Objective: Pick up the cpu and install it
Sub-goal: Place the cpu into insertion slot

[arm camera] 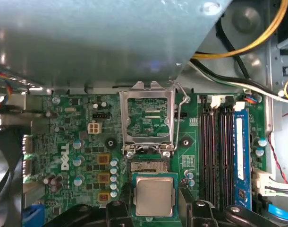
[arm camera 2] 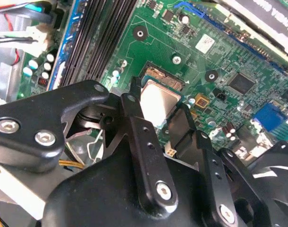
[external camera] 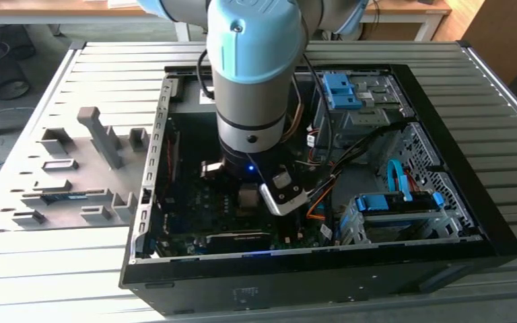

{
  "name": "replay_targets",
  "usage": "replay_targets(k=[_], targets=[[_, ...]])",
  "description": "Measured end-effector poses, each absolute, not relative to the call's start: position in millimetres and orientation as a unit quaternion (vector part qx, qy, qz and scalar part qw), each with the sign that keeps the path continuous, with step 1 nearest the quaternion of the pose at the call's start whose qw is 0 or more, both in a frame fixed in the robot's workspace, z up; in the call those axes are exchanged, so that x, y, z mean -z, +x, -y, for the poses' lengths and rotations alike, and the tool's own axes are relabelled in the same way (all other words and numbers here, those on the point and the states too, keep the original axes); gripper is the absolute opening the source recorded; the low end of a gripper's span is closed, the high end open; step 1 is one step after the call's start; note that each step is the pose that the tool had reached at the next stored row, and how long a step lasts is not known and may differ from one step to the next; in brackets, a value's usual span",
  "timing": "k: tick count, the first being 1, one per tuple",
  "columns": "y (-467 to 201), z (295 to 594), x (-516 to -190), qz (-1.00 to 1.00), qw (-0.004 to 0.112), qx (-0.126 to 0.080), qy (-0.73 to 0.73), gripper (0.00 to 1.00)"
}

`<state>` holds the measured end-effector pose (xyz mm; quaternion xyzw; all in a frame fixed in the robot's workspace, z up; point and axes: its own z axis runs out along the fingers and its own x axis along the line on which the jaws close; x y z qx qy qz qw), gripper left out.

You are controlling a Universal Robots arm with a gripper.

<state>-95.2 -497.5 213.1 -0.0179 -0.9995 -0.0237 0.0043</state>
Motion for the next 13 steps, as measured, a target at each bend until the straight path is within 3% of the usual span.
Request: replay_targets(k=[13], targets=[[-95.2, 497.6, -203.0, 1.000, 0.005, 0.024, 0.015, 0.47]])
